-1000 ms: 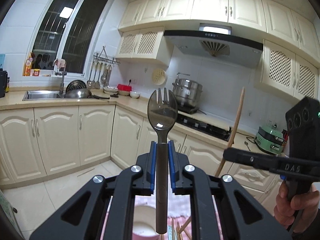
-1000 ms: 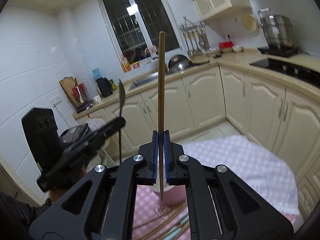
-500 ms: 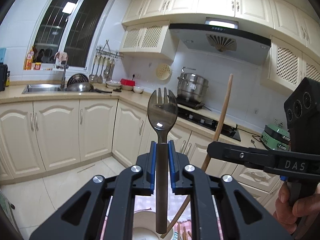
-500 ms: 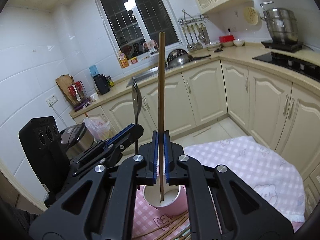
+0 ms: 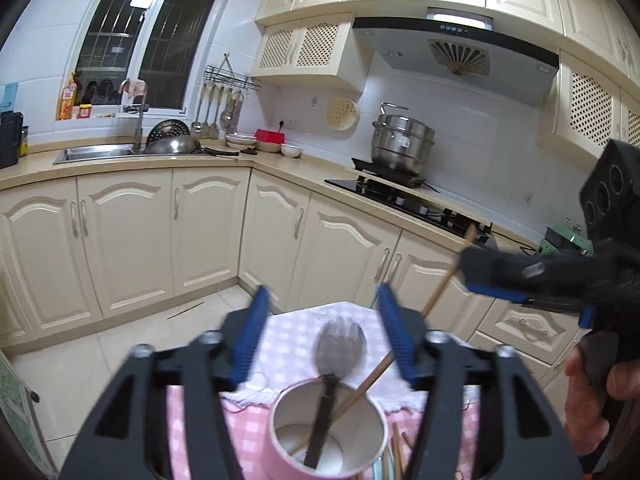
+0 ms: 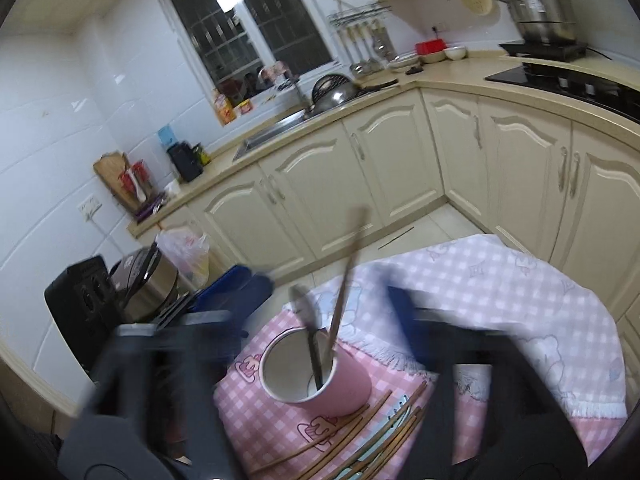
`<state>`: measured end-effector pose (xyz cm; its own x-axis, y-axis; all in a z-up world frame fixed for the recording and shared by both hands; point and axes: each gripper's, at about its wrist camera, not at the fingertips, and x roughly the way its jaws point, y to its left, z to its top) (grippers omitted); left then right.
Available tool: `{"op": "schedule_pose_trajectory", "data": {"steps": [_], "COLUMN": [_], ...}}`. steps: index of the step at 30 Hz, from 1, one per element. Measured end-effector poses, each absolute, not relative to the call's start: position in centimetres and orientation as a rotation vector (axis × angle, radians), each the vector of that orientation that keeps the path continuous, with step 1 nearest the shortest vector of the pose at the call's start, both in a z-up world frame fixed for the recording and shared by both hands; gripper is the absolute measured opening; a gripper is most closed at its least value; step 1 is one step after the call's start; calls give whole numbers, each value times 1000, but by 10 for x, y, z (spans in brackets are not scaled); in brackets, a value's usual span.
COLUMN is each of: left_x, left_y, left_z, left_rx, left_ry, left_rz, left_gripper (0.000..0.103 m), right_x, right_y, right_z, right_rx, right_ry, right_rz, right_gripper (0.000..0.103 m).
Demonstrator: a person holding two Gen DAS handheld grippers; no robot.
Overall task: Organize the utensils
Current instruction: 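Lower both held utensils into the pink cup and open both tools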
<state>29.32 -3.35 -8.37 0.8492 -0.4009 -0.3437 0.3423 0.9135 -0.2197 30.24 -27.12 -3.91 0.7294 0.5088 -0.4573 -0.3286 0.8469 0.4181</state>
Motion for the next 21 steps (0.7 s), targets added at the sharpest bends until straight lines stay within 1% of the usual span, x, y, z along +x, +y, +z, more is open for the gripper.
{"op": "schedule_pose_trajectory", "data": {"steps": [1,2,3,4,5,12,21], "left_x": [291,288,286,283,281,267,249], "left_y": [-31,-28,-26,-24,-23,-11,-10], "left_z": [-83,-81,-80,-78,-76,-63,-62], "left_rx": [-150,-149,-147,-144,-141,-98,-10], "left_ry": [393,390,388,386,388,406,433], "left_rz": [-387,-379,-373,-367,-364,-300,-275], "left_gripper": [75,79,85,91,93,94,94], "right_x": [302,301,301,299,297,286,269], "right_y": [-274,-276,-280,-284,-288,-312,-325], "right_z": [-40,-40,-40,-40,-40,-38,-49], "right_rx": [330,337,346,356,365,409,393], "right_ry": [597,598,594,587,584,568,620], "right_rz": [466,461,451,438,429,380,331], "right_gripper": [78,82,91,94,95,96,96]}}
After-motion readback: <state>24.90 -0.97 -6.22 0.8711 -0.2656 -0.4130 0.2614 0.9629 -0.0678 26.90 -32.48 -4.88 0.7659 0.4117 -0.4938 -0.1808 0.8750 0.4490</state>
